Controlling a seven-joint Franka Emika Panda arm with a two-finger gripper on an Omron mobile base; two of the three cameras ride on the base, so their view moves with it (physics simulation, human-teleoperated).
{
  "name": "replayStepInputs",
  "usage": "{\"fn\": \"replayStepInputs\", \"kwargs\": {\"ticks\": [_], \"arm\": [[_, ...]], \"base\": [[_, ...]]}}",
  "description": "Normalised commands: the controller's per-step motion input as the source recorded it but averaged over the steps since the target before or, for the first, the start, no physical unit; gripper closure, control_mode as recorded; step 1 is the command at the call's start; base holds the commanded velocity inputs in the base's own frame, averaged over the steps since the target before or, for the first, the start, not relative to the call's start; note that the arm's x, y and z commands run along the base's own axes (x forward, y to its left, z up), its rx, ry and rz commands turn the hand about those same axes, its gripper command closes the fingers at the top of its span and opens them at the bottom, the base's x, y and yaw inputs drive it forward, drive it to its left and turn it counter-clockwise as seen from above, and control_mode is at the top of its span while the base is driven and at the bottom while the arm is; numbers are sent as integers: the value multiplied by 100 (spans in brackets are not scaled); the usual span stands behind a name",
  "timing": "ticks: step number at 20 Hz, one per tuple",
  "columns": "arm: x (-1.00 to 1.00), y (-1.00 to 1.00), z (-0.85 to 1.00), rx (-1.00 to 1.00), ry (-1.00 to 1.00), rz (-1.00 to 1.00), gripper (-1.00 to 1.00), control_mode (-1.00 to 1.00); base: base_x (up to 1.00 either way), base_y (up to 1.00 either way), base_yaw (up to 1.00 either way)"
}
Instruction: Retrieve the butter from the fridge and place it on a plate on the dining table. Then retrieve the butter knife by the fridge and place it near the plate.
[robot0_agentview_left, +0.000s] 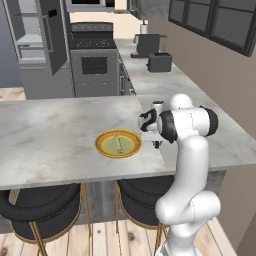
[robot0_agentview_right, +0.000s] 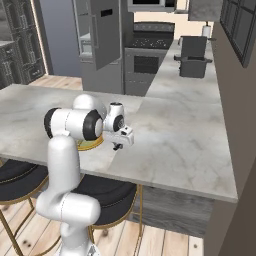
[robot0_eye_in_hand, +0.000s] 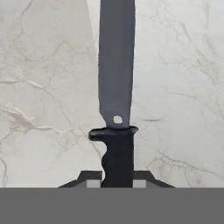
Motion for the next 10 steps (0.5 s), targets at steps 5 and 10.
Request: {"fn": "replayStepInputs", "kwargs": {"ticks": [5, 10], "arm": [[17, 2, -23, 1, 0, 5, 100, -100], [4, 0, -27, 8, -3, 2, -100, -100]], "base": [[0, 0, 0], [0, 0, 0]]}}
